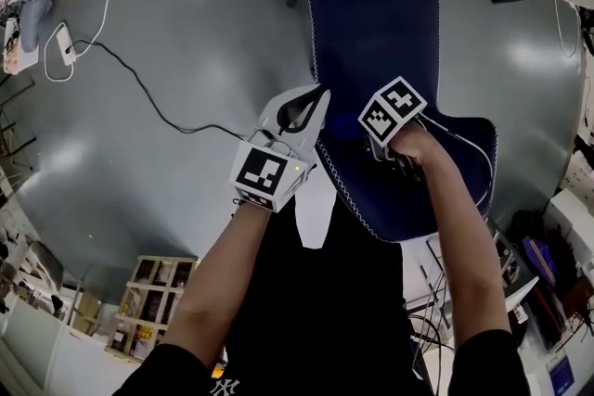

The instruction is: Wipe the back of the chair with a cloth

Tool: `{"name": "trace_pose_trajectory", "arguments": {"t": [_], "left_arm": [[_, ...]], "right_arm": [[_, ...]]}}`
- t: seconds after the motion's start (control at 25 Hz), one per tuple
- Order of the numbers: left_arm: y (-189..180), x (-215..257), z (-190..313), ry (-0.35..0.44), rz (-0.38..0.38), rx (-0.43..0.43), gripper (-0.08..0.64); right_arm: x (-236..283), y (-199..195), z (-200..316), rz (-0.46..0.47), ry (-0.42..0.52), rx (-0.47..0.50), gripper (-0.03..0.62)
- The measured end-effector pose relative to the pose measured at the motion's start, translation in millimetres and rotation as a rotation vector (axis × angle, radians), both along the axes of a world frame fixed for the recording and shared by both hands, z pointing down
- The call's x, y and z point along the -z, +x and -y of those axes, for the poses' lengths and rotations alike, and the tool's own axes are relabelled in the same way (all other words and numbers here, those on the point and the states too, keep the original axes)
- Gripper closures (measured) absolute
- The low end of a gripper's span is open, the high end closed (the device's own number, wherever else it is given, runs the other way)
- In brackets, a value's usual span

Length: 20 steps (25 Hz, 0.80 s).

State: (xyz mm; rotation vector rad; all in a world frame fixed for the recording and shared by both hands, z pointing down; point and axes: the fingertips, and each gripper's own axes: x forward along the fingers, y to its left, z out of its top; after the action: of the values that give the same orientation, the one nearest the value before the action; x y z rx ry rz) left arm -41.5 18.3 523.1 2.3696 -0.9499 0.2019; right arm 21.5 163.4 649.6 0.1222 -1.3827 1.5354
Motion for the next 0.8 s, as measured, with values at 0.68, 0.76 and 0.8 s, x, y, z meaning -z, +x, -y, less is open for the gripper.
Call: {"name": "trace_pose_trajectory", "arguments": {"t": [0.68,0.76,0.8], "left_arm": [[23.3,30.5,-19.0,0.016,-0.003,-0.047,0.552],[34.1,41.5,-21.0,0.026,-0.011,-0.072,0.552],[39.5,45.7,-21.6,0.029,-0.013,-0.085,0.552]], "right_arm": [[40.1,6.0,25.9,0.066,0.132,-0.207,0.509],[48.4,44.0,23.6,-0.016,0.170,-0.157,0.509],[52.2,64.1,21.6,-0.061,0.186,-0.128,0.509]]}}
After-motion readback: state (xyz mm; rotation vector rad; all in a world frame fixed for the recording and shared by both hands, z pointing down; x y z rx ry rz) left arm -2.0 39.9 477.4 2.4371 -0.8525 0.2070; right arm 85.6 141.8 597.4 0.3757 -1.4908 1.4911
